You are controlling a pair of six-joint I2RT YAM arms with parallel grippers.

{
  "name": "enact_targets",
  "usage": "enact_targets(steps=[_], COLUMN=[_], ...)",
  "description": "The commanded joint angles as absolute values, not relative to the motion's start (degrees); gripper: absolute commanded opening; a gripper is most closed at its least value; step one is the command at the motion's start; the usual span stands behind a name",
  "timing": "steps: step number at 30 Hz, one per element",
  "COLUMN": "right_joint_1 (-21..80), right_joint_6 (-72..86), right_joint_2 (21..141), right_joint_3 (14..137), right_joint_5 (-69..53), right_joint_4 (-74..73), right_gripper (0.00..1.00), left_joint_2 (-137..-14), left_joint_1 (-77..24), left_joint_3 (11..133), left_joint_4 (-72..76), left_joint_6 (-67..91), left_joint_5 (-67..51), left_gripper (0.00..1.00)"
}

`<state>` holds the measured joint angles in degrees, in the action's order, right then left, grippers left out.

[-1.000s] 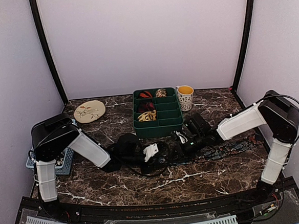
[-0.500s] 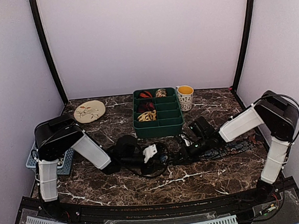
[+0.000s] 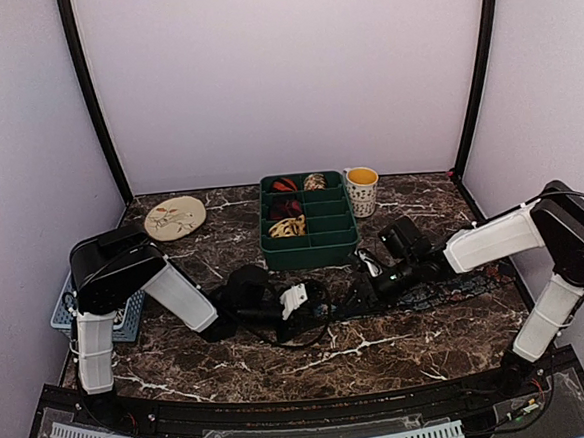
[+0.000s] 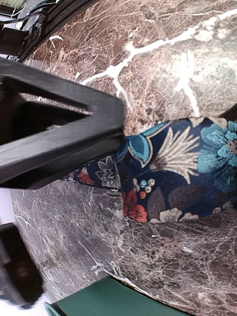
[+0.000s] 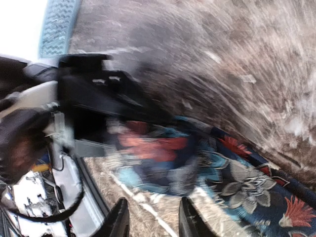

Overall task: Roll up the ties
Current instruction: Roll the tie at the center of the board.

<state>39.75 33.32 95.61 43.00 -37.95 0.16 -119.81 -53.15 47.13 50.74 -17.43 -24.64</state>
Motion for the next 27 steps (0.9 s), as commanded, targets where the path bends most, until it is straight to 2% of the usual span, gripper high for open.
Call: enact_targets(steps=[1,7,11,17,27], right_joint_1=[38.7,37.7,37.7,37.7,37.6], right_joint_6=[31.0,33.5,35.0,36.2,35.8], right_joint_2=[91.8,95.4,99.3,100.3,98.9], right_joint_3=[42.9,44.5,46.1,45.8,46.8], right_joint_5=[-40.2,-38.8,-38.4,-40.2,-39.5], right_joint_4=[-0.2,0.5,2.1,6.1,6.1], right_gripper=[0.39,0.50,0.50,0.40,0.45], left_joint_2=[-119.7,-119.3,-119.3,-119.3,-119.2], left_joint_1=[-53.5,-53.5,-53.5,-53.5,-53.5], left_joint_3=[45.8,46.0,45.9,45.9,45.8], left_joint_4=[46.4,45.7,45.6,45.3,44.9], left_joint_6=[-18.4,-18.8,-18.7,-18.7,-18.7], left_joint_5=[-24.9,-24.9,-24.8,-25.1,-25.4], left_gripper=[0.27,0.27,0.27,0.27,0.27])
